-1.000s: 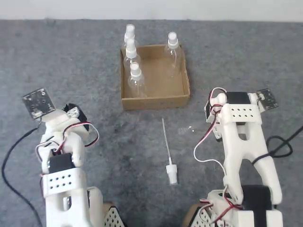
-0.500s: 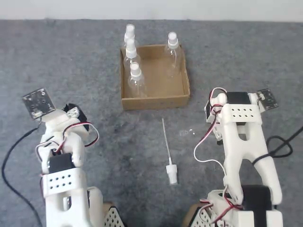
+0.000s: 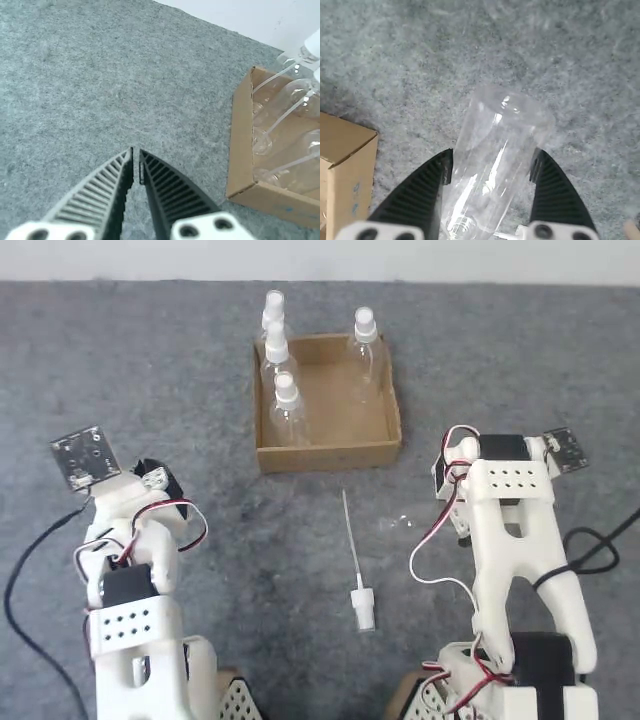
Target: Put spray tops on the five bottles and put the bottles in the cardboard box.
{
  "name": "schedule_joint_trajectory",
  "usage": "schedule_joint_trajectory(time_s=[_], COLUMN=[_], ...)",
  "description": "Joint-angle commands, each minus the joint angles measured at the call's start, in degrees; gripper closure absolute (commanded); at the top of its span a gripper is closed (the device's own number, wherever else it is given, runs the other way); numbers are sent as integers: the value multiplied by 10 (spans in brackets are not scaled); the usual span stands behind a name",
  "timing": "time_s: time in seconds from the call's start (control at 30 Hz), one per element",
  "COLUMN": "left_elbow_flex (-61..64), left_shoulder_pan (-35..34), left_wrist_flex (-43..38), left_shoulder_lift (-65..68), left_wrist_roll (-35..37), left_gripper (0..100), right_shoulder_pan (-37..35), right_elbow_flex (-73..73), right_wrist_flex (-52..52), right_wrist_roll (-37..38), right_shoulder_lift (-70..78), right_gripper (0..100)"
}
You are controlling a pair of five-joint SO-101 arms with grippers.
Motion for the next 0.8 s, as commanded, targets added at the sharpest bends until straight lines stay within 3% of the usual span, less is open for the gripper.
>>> schedule_joint_trajectory(time_s=[0.0, 0.27, 0.63, 0.77], left_elbow_flex=[-3, -3, -3, -3], left_shoulder_pan=[-4, -4, -4, -4], left_wrist_flex=[-19, -19, -19, -19], left_shoulder_lift=[-8, -8, -8, -8], left_wrist_roll=[-6, -7, -7, -7], left_gripper=[988, 988, 988, 988], right_shoulder_pan=[7, 3, 2, 6], right_elbow_flex=[-8, -8, -19, -61], right_wrist_flex=[-1, -2, 35, 99], right_wrist_roll=[-8, -5, -4, 62], right_shoulder_lift=[-31, -31, -39, -38], right_gripper=[835, 731, 731, 731])
